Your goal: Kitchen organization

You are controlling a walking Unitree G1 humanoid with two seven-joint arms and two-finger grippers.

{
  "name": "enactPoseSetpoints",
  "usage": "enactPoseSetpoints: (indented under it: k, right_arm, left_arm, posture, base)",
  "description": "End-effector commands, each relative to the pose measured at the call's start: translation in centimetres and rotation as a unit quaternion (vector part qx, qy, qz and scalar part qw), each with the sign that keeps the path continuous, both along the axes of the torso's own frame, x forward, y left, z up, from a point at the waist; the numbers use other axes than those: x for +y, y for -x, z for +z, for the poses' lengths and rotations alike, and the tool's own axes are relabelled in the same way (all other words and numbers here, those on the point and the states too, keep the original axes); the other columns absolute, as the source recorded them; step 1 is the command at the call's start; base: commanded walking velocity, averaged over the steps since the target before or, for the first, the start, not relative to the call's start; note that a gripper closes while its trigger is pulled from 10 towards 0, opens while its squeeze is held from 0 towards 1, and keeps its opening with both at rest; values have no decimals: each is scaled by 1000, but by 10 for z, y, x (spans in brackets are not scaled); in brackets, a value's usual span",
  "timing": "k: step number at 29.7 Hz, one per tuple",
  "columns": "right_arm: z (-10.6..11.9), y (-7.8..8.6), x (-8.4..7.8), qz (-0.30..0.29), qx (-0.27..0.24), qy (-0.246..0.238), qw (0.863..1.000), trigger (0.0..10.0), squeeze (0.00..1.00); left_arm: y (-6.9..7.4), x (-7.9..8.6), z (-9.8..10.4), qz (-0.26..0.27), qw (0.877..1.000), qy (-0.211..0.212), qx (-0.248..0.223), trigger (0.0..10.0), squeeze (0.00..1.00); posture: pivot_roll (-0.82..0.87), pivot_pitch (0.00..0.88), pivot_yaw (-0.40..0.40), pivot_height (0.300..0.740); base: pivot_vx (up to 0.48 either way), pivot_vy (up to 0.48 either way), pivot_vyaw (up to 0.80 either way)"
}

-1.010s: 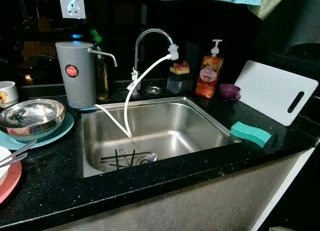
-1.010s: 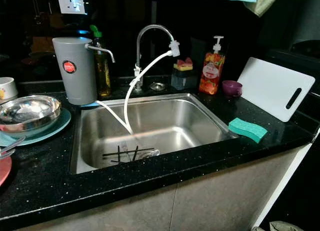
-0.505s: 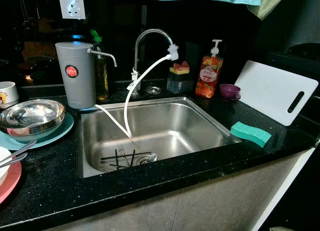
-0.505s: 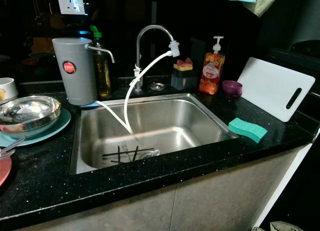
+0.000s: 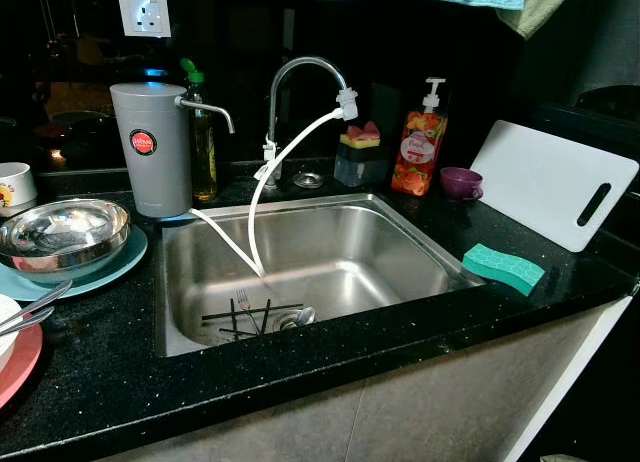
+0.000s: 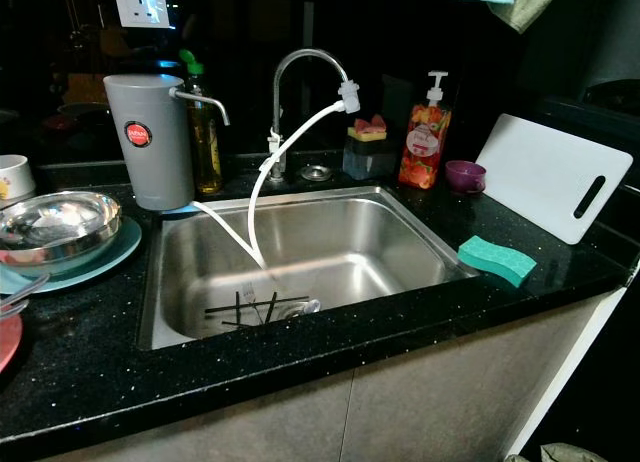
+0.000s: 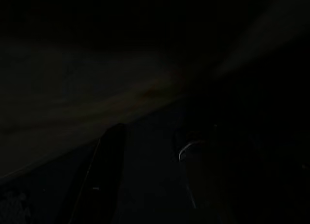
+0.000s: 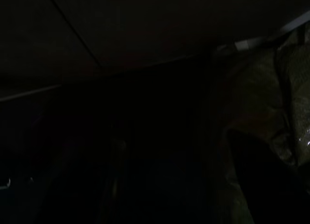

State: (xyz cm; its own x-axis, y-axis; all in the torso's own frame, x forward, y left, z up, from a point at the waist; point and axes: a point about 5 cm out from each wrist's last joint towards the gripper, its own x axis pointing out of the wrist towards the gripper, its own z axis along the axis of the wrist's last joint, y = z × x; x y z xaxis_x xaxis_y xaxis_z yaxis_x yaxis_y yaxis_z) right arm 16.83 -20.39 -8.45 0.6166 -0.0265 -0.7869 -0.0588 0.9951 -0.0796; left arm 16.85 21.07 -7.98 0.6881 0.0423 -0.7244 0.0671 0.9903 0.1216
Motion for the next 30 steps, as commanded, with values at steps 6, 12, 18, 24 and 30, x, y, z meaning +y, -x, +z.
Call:
enactPoseSetpoints:
  k: [6, 12, 18, 24, 30]
  right_arm:
    - [-8, 20, -7, 1, 39, 19, 999, 10000, 0]
    - [-8, 18, 1, -18, 27, 5, 999, 10000, 0]
    - [-6, 9, 12, -14, 11, -7, 1000, 10000, 0]
    - [-5, 6, 15, -5, 7, -8, 1000, 10000, 0]
    - [-3, 3, 7, 6, 6, 1, 1000, 10000, 0]
  left_arm:
    - [8, 3, -4, -7, 1000, -10, 21, 10000, 0]
    - [5, 3, -3, -23, 999, -8, 26, 10000, 0]
    - [6, 4, -4, -28, 999, -12, 37, 10000, 0]
    - [11, 6, -6, -23, 999, -15, 47, 10000, 0]
    - [20, 9, -10, 2, 998, -12, 58, 10000, 0]
  posture:
    - [49, 15, -72, 740]
    - [36, 19, -35, 740]
    - [32, 21, -29, 740]
    - [38, 26, -40, 740]
    - [46, 29, -53, 740]
  base:
    - [0, 0, 0]
    - [0, 0, 0]
    - [0, 0, 0]
    - [0, 0, 0]
    - [0, 0, 0]
